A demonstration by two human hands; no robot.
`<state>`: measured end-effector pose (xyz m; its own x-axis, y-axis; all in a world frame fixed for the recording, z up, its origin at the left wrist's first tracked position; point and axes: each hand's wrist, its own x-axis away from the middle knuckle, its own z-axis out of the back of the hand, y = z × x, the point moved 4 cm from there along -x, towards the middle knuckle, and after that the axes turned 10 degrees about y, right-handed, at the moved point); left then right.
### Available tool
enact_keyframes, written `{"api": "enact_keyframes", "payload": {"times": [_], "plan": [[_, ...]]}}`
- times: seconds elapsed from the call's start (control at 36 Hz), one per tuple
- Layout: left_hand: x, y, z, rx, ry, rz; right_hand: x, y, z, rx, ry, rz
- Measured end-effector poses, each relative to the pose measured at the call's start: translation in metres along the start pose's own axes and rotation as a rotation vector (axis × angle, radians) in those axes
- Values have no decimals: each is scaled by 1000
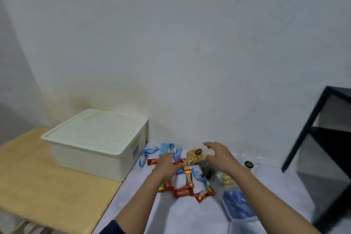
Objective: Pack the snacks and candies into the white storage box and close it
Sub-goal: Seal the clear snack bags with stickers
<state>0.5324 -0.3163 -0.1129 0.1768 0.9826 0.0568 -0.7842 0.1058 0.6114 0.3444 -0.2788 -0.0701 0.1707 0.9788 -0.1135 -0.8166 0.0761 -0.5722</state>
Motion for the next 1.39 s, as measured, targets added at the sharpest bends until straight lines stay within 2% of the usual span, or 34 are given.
{"api": "enact_keyframes", "payload": {"times": [0.17, 0.31, 0.67, 0.89, 1.08, 1.39], "plan": [[-44, 28, -54, 5, -155, -63, -22, 68, 6, 0, 30, -135], [-100, 33, -85, 14, -203, -102, -50, 108, -1, -39, 112, -250], [-217, 33, -139, 39, -283, -155, -110, 135, -83, -183, 265, -427], [-248, 8, -185, 3, -356, -98, -128, 151, -106, -55, 170, -503], [-242, 13, -179, 73, -396, -132, -138, 160, -114, 4, 109, -533], [-240, 4, -182, 20, -403, -172, -139, 158, -130, -191, 79, -586]]}}
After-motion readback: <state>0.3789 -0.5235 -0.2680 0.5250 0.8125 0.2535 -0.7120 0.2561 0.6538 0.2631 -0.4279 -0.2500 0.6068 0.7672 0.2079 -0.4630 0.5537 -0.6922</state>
